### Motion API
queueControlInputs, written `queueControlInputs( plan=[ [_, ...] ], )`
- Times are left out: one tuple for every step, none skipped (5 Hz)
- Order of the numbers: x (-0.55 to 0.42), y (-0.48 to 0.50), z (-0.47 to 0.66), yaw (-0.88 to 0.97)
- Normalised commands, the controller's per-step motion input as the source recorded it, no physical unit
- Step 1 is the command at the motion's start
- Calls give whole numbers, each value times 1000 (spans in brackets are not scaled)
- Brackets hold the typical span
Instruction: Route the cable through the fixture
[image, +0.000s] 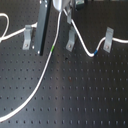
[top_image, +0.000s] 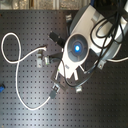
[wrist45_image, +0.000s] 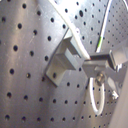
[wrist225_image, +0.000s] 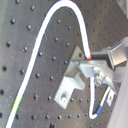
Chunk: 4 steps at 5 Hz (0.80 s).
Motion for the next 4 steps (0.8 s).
queueControlInputs(
  plan=[
    [0, 0, 0, -29],
    [70, 116, 49, 0],
    [81, 111, 650, 0],
    [63, 133, 620, 0]
  ],
)
